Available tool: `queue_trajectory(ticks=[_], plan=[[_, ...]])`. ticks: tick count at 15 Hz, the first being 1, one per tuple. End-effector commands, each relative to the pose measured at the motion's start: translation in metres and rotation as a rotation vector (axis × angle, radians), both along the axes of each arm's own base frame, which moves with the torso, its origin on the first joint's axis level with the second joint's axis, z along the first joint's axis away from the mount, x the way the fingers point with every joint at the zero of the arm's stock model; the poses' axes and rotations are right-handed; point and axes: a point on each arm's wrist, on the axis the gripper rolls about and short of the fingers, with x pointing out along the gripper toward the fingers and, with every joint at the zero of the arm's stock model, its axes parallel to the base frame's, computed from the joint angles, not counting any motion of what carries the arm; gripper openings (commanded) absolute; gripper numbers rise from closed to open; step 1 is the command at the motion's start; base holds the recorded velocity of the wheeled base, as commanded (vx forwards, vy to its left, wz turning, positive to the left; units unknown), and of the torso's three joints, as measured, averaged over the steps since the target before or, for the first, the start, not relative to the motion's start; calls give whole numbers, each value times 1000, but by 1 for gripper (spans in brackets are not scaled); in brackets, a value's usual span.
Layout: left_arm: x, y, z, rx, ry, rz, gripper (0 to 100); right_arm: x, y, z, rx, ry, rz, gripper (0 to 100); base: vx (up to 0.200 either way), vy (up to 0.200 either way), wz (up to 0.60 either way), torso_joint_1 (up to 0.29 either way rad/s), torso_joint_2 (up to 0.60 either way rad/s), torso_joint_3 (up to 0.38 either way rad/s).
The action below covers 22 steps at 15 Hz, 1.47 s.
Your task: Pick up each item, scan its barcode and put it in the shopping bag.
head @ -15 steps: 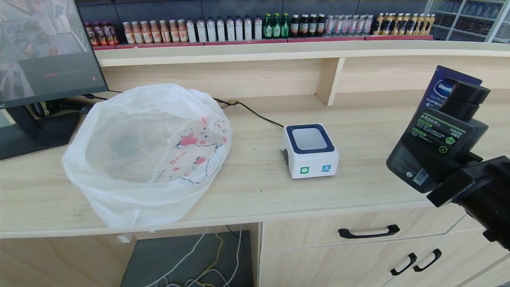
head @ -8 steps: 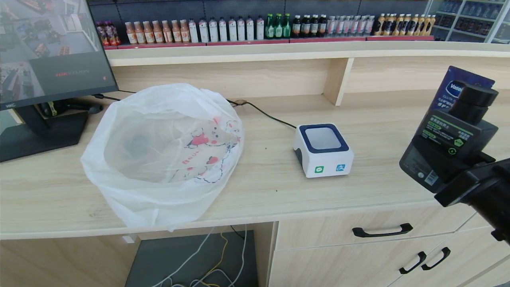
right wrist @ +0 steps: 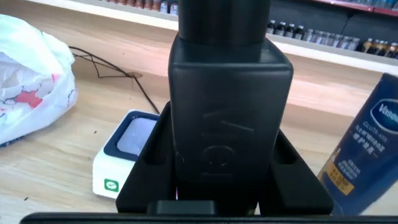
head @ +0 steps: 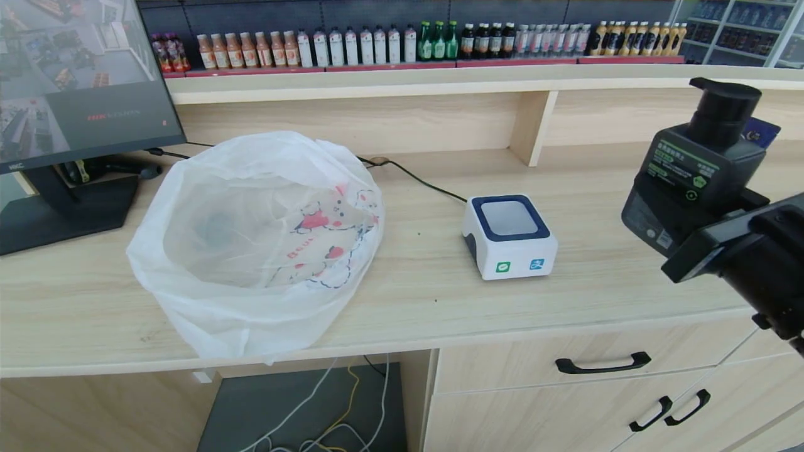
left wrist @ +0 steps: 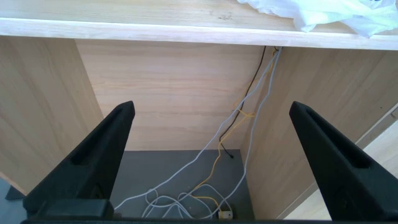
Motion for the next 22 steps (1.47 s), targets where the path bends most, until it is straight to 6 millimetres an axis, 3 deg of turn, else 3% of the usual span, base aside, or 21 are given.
queue_trajectory(ticks=[1,7,14,19,22], plan=[[0,0,0,0,0,0,100,21,12,7,-23,-15,-5,0,0,0,0,0,0,0],[0,0,0,0,0,2,100,46,32,3,-124,-29,14,0,0,0,0,0,0,0],[0,0,0,0,0,-1,100,83,57,-1,-231,-135,198,0,0,0,0,0,0,0],[0,0,0,0,0,2,100,103,57,-14,-389,-220,259,0,0,0,0,0,0,0],[0,0,0,0,0,0,100,114,43,-18,-484,-289,259,0,0,0,0,0,0,0]])
